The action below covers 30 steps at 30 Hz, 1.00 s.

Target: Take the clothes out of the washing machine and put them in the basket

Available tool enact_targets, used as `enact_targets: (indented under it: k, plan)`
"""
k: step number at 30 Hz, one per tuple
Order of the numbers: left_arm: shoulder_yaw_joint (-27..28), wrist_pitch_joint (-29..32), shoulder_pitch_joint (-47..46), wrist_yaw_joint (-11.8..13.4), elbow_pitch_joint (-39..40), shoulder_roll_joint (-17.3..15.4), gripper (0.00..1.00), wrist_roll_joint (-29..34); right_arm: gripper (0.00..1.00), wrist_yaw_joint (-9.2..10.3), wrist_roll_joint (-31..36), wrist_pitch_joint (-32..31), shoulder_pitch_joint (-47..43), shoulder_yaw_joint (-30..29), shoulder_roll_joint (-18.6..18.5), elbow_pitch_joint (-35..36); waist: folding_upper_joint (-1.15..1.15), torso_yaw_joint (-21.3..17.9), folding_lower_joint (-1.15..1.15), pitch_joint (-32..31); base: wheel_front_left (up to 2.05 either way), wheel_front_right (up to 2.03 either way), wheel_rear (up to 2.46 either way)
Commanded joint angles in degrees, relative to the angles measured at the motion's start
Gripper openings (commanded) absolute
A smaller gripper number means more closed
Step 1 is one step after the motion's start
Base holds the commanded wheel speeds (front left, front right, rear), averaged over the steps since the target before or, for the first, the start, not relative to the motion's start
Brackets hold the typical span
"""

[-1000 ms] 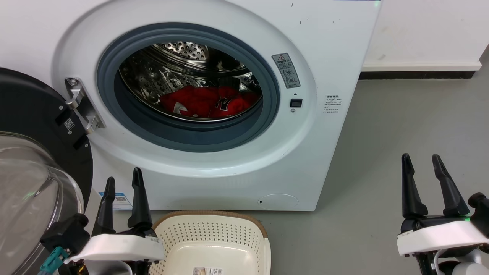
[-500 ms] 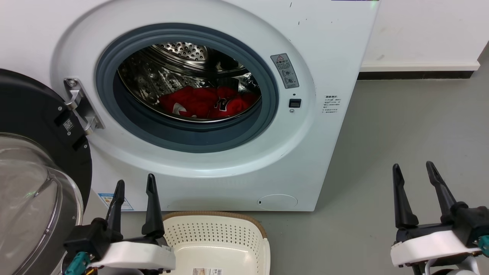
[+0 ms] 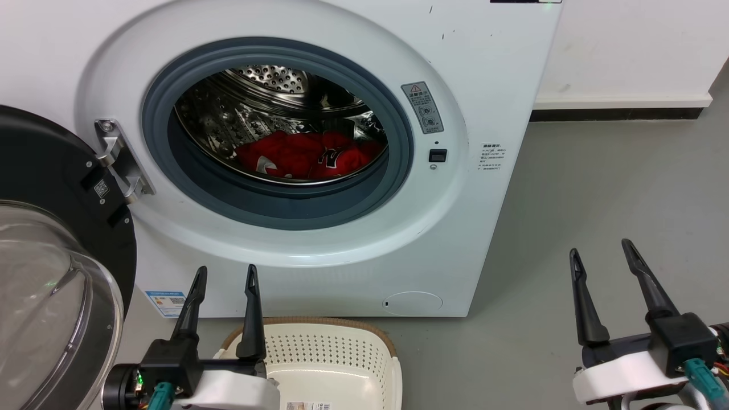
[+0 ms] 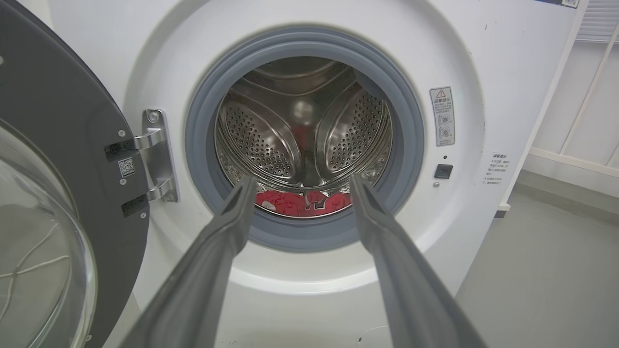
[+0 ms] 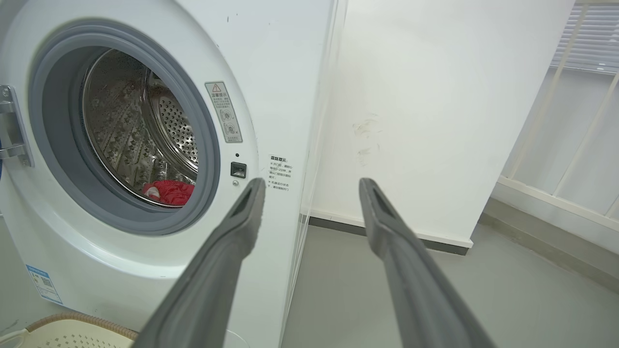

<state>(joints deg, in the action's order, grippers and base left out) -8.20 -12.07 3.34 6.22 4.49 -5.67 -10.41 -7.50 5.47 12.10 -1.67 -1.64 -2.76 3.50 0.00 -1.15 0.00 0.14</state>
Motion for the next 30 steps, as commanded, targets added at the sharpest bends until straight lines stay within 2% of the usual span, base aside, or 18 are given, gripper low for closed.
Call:
enact_targets:
  k: [1, 7, 10, 16, 24, 30]
  plan:
    - [-0.6, -0.5, 0.5, 0.7, 0.7, -0.8, 1.0, 1.4, 1.0, 0.02, 1.4, 0.5, -0.6, 0.2, -0.2, 0.7, 0.0, 0.0, 0.0, 0.0, 0.0, 0.0, 0.0]
    - [-3.5, -1.2, 0.7, 4.0, 0.0, -2.7, 1.0, 4.9, 1.0, 0.02, 5.3, 1.1, -0.9, 0.8, -0.2, 1.3, 0.0, -0.1, 0.0, -0.1, 0.0, 0.0, 0.0]
    - [-3.9, -1.7, 0.8, 5.1, -0.5, -2.3, 1.0, 4.1, 1.0, 0.02, 2.8, 1.6, -1.5, -0.1, -0.2, 0.2, 0.0, -0.2, 0.0, 0.0, 0.0, 0.0, 0.0]
    - [-2.6, -2.3, 1.6, 3.6, -1.1, -1.4, 1.0, 4.6, 1.0, 0.02, -2.9, 2.2, -2.1, -0.4, -0.1, -3.8, 0.0, -0.3, 0.0, 0.0, 0.0, 0.0, 0.0]
    - [-0.4, -3.1, 2.4, 0.0, -3.7, 0.2, 1.0, 6.9, 1.0, 0.03, -0.2, 3.1, -1.9, -0.1, -0.1, -6.2, 0.0, -0.7, 0.0, 0.0, 0.0, 0.0, 0.0]
    - [0.7, -3.2, 2.4, -1.6, -4.6, 1.1, 1.0, 8.3, 1.0, 0.03, -0.1, 3.1, -1.5, -0.1, -0.1, -6.7, 0.0, -0.8, 0.0, 0.0, 0.0, 0.0, 0.0]
